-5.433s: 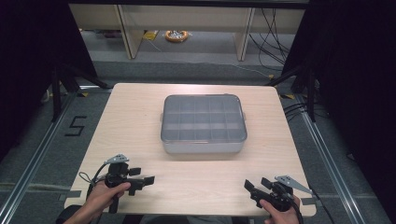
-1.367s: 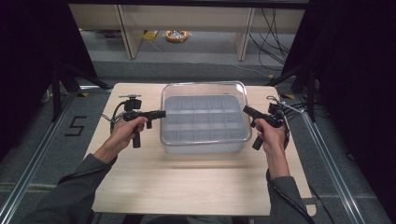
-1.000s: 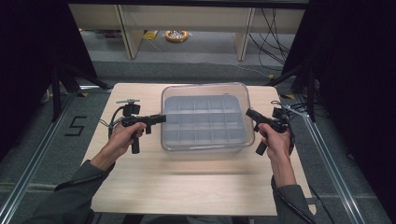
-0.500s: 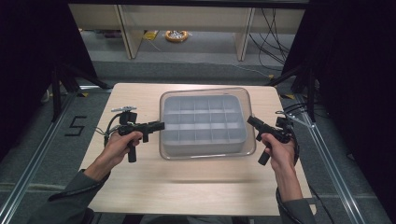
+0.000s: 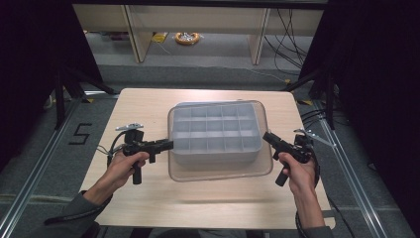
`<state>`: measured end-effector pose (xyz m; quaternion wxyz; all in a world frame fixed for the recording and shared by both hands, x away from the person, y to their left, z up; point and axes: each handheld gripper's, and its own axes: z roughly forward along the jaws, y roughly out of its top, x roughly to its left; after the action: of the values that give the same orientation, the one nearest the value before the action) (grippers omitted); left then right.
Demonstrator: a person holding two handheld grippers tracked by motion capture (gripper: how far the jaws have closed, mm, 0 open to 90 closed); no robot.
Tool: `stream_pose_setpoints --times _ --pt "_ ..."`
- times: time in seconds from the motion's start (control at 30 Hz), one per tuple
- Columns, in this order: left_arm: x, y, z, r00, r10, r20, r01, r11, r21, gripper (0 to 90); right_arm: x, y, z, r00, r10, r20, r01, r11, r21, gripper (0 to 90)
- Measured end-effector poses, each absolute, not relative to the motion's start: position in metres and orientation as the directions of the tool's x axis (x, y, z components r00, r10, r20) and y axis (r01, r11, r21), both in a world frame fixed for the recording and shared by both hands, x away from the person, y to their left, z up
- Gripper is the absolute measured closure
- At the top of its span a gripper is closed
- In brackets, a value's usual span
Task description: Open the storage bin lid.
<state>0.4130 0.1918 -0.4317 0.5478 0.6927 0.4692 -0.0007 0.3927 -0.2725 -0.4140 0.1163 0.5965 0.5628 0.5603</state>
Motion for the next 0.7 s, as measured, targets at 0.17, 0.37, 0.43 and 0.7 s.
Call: stream_pose_setpoints --times 0.17,0.37,0.43,0.7 --pt "0.403 0.192 -0.435 0.567 0.644 -0.514 0.655 0.025 0.755 61.5 0.382 -0.272 -0.418 -0.277 0.787 0.551 0.540 -0.347 0.767 68.6" --pt "0.396 0.191 -0.440 0.576 0.632 -0.519 0.658 0.018 0.752 61.6 0.370 -0.273 -0.424 -0.277 0.789 0.548 0.534 -0.348 0.770 68.5" --pt "0.394 0.191 -0.441 0.577 0.632 -0.518 0.657 0.018 0.754 61.5 0.368 -0.272 -0.425 -0.272 0.787 0.554 0.540 -0.352 0.764 68.5" --pt "0.384 0.191 -0.447 0.580 0.628 -0.519 0.665 0.004 0.747 61.8 0.351 -0.273 -0.435 -0.275 0.787 0.552 0.534 -0.352 0.769 68.4"
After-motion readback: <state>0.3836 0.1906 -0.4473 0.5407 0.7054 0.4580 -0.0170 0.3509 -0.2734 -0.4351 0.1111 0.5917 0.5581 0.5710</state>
